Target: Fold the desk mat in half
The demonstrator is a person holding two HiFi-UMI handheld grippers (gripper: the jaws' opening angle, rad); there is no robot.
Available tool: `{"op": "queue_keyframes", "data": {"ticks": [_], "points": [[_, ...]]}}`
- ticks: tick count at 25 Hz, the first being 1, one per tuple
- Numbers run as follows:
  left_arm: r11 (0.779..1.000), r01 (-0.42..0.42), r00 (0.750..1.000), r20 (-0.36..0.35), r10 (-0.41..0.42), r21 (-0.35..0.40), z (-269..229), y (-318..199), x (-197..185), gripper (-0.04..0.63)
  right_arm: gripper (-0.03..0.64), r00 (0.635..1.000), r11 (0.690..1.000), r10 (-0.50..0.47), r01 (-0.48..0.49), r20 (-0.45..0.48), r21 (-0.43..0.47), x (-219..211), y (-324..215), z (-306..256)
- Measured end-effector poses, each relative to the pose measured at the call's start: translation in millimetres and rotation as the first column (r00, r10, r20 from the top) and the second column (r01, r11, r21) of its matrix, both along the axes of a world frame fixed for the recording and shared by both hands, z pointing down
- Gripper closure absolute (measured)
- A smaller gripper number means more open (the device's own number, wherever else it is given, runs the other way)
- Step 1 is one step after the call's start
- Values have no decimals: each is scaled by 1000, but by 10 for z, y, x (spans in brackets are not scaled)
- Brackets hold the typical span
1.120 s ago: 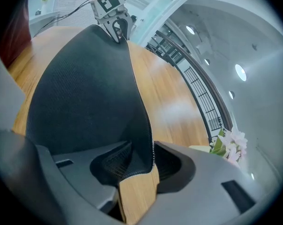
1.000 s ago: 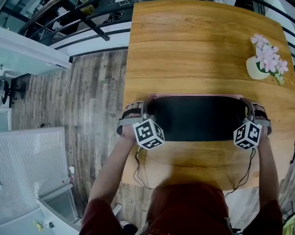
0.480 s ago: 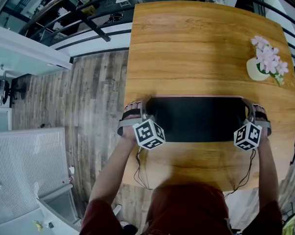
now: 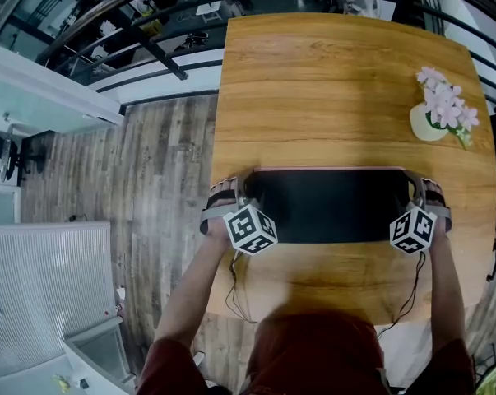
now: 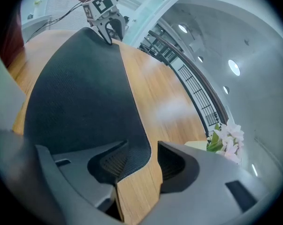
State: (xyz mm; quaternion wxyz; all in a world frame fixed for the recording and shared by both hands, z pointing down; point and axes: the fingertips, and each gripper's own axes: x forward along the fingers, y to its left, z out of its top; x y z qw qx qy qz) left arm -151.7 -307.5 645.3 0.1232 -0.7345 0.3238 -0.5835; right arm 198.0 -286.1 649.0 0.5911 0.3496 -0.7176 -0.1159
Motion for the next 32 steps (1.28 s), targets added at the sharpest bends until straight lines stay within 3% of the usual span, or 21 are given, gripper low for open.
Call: {"op": "queue_keyframes", "data": {"ticks": [3, 8, 14, 19, 23, 25, 29, 32], "points": [[1000, 22, 1000, 1, -22, 3, -42, 20, -49, 377, 413, 998, 998, 55, -55, 36, -2, 31, 11, -48], [993, 115, 990, -78, -114, 6, -180, 87, -112, 383, 410, 976, 989, 149, -150, 158, -7, 67, 93, -160], [971, 238, 949, -213, -231, 7, -404, 288, -114, 388, 407, 885, 959, 278, -278, 374, -55, 40, 333, -404], [932, 361, 865, -371, -339, -9, -697, 532, -84, 390, 405, 759, 930, 340, -360, 555, -77, -38, 532, -774], [908, 416, 761, -526, -379, -51, -1063, 807, 97, 390, 405, 676, 911, 346, -407, 650, -62, -49, 728, -1160], [898, 437, 715, -587, -379, -49, -1244, 871, 177, 390, 405, 648, 907, 335, -419, 685, -47, -69, 773, -1336], [883, 469, 648, -670, -362, -23, -1553, 1022, 297, 391, 403, 609, 902, 304, -431, 733, -15, -81, 896, -1620], [877, 479, 609, -729, -313, 24, -1814, 1126, 358, 394, 403, 604, 896, 260, -443, 754, 46, -66, 979, -1896]]}}
